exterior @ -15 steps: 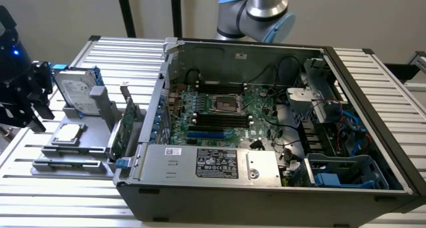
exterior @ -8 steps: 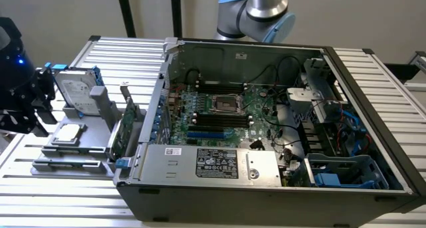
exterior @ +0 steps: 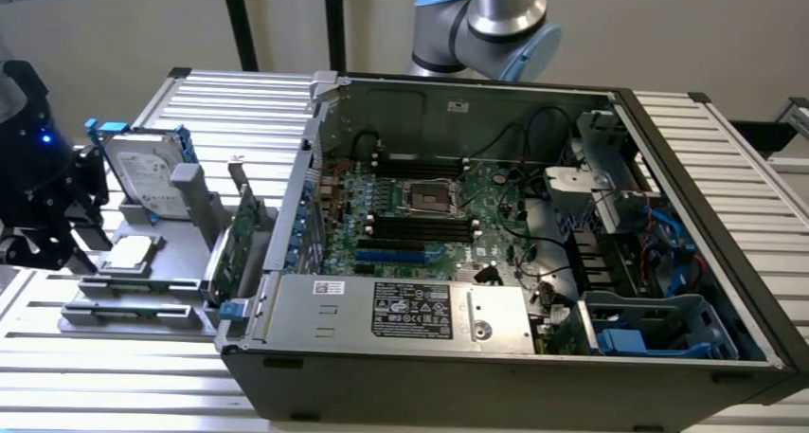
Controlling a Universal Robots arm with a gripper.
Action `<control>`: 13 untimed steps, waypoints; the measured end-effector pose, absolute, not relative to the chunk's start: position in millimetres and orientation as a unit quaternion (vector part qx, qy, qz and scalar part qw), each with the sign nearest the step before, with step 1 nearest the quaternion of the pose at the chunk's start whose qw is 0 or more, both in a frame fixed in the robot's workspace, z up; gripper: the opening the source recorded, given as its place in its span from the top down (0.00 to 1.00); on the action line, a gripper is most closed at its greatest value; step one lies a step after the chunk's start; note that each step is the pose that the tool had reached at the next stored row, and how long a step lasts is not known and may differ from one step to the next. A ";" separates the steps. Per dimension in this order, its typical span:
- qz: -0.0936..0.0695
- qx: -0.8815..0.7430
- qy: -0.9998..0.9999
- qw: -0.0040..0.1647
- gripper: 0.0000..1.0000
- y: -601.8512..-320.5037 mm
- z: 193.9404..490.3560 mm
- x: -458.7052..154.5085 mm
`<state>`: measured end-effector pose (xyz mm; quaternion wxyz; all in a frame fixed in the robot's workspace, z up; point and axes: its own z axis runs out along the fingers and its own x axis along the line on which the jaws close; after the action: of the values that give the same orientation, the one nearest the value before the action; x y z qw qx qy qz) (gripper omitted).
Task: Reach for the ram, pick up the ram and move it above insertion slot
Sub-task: 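Pick up the ram and move it above insertion slot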
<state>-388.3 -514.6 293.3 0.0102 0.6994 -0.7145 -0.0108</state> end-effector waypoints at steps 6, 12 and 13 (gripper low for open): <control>-0.011 0.699 -0.715 0.010 0.64 -519.4 282.3 -388.3; -0.011 0.700 -0.714 0.009 0.64 -520.5 271.3 -388.3; -0.011 0.700 -0.714 0.009 0.64 -520.5 269.6 -388.3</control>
<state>-388.3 -520.5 269.6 0.0092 0.7002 -0.7138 -0.0112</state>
